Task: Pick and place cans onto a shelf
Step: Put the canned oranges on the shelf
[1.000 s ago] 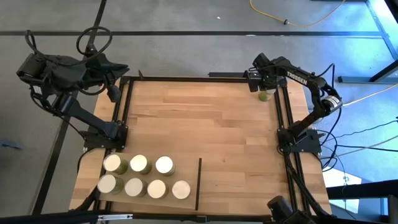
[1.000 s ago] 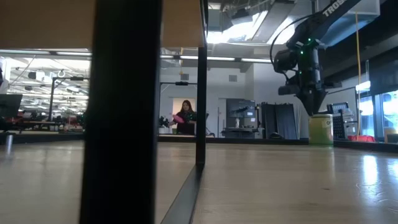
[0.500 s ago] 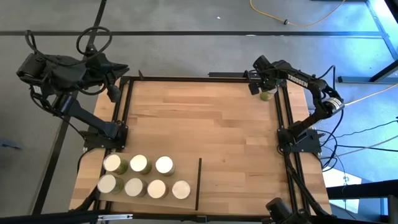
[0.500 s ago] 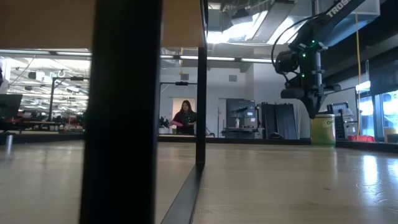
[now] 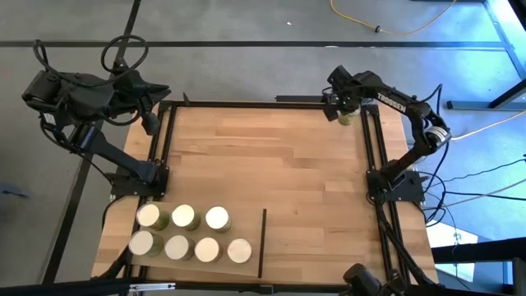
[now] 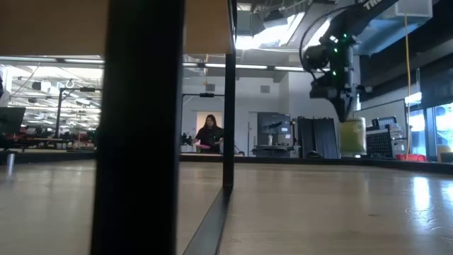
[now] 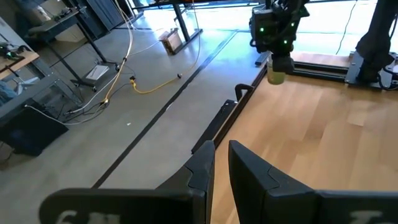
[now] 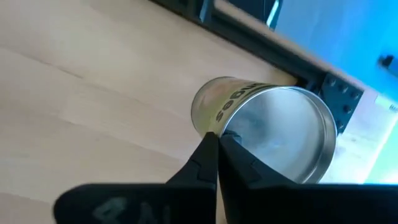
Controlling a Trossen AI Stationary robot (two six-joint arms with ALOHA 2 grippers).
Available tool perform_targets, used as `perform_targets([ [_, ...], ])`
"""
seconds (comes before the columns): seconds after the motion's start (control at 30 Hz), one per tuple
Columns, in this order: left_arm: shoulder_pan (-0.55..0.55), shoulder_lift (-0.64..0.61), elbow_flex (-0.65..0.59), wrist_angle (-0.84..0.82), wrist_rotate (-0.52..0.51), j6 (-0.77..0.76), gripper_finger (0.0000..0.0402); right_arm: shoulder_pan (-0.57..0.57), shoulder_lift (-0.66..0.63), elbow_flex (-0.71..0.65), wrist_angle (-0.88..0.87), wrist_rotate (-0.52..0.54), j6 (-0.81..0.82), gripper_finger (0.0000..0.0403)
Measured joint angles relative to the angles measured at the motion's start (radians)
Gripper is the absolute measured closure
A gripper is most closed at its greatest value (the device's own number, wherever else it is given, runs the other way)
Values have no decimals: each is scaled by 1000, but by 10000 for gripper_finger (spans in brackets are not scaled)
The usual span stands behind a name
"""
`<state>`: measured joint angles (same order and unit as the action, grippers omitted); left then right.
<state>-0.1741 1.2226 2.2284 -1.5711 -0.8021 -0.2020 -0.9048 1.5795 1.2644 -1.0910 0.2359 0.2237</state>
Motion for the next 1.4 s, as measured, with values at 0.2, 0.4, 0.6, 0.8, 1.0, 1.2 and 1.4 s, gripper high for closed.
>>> perform_targets([
  [0.2, 0, 1, 0, 0, 0, 0, 362, 85, 0, 130, -114, 7, 1, 402],
  [0.4, 0, 1, 0, 0, 11, 0, 362, 226, -2, 311, -216, 65, 33, 402],
  [0.6, 0, 1, 0, 0, 11, 0, 362, 388, -3, 502, -307, 50, 59, 403],
  [0.8, 0, 1, 0, 0, 11, 3, 362, 554, 30, 675, -313, -2, 56, 403],
  [1.0, 0, 1, 0, 0, 49, 3, 362, 717, 145, 859, -315, -19, 34, 403],
  [1.2, 0, 1, 0, 0, 138, 2, 362, 848, 274, 1036, -321, -73, -5, 403],
  [1.4, 0, 2, 0, 0, 166, -6, 362, 953, 333, 1078, -352, -164, -75, 403],
])
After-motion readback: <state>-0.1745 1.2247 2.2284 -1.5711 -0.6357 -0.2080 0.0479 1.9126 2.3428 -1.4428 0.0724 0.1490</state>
